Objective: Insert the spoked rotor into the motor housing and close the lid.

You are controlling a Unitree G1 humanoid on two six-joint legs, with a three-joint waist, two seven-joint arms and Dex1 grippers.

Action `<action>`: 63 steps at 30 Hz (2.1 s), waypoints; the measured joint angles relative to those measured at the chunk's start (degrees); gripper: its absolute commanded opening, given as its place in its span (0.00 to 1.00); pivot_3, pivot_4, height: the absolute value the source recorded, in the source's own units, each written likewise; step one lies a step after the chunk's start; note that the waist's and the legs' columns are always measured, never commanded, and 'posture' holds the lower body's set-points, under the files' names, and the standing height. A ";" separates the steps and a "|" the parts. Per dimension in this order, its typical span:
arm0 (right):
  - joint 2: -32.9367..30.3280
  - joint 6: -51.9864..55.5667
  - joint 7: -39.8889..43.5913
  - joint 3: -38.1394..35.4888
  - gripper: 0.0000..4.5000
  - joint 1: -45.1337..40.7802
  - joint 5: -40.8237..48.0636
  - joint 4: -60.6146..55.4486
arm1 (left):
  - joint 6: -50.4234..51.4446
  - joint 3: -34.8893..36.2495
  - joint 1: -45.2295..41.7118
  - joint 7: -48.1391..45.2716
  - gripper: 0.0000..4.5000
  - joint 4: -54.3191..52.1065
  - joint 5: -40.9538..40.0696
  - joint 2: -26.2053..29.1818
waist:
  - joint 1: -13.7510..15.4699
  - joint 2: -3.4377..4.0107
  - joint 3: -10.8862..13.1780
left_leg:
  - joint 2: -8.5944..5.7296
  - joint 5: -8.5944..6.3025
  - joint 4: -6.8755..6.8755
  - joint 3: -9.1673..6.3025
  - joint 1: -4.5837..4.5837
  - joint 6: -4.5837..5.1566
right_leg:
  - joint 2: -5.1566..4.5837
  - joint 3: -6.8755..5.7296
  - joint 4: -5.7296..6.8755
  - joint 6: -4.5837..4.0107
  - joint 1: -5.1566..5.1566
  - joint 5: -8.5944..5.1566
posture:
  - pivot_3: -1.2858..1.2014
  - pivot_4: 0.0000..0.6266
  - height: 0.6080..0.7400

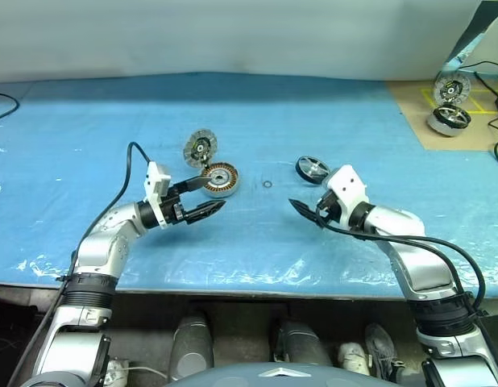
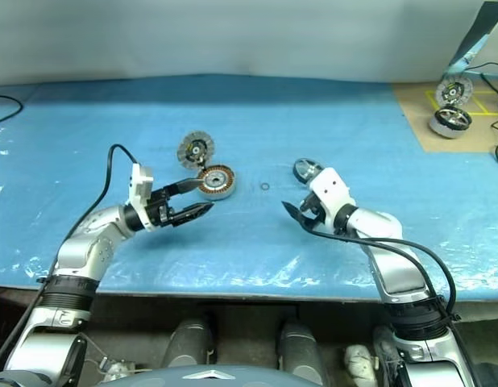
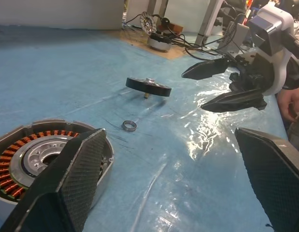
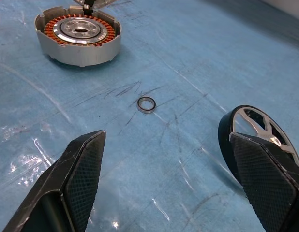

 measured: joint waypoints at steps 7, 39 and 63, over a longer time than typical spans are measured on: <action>0.00 0.96 0.18 0.14 0.96 -0.01 0.60 -0.05 | -1.34 0.00 0.39 0.09 1.00 1.17 1.29 -0.85 | 0.02 0.00 0.00 | 0.02 0.00 0.00 0.04 0.00 0.00 | 0.00 0.00 0.00 -0.02 -0.01 -0.01 | 0.52 0.24 1.00; 0.83 1.42 -0.01 0.28 0.96 -1.49 0.69 -0.04 | -1.35 1.01 -1.46 0.53 1.00 3.42 2.26 -0.45 | 0.04 0.00 0.00 | 0.03 0.00 0.04 0.06 -0.01 0.01 | 0.00 -0.02 0.06 -0.06 -0.01 0.00 | 0.52 0.24 1.00; 1.25 1.24 -1.97 2.06 0.96 -1.04 0.32 0.04 | 3.74 -8.82 -26.22 -2.22 1.00 25.30 16.74 1.29 | 0.43 -0.01 0.00 | -0.17 0.07 0.09 0.00 -0.05 0.10 | -0.03 -0.05 0.18 -0.05 -0.01 0.01 | 0.52 0.24 1.00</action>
